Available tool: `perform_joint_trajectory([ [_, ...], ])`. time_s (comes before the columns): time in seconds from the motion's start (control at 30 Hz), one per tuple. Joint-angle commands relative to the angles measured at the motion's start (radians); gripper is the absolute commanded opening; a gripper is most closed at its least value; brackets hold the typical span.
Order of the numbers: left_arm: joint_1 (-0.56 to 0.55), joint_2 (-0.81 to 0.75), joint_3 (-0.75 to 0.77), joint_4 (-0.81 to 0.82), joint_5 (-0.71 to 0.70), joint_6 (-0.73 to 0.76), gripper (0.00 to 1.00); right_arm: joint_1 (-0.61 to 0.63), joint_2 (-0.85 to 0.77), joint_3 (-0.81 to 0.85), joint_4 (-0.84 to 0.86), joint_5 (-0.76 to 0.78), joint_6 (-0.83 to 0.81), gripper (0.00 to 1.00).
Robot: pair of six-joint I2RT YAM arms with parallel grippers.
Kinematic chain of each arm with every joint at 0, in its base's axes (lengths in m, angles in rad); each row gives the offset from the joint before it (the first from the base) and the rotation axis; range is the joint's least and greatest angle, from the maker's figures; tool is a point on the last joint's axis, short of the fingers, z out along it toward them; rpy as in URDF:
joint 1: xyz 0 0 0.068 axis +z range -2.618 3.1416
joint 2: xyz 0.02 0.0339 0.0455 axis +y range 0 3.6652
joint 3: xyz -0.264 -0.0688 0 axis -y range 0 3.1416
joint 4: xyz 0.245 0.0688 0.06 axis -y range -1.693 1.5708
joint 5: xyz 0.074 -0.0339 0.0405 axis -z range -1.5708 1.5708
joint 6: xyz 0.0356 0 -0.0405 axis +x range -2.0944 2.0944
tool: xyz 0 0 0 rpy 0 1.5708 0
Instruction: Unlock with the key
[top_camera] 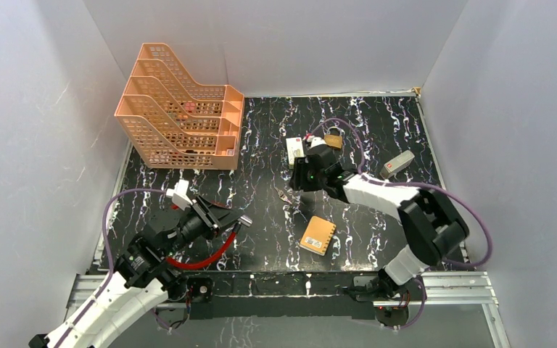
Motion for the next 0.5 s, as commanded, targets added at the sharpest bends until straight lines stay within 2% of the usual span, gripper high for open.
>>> perform_joint_trajectory([
  [0.0,0.004,-0.031,0.020,-0.010,-0.017,-0.014,0.00,0.023,0.097,0.090,0.062,-0.088,-0.012,0.54],
  [0.2,0.004,-0.043,0.032,-0.037,-0.028,-0.007,0.00,0.047,0.190,0.134,0.061,-0.115,-0.016,0.52],
  [0.47,0.004,-0.049,0.045,-0.062,-0.034,0.002,0.00,0.050,0.232,0.146,0.075,-0.116,-0.007,0.49],
])
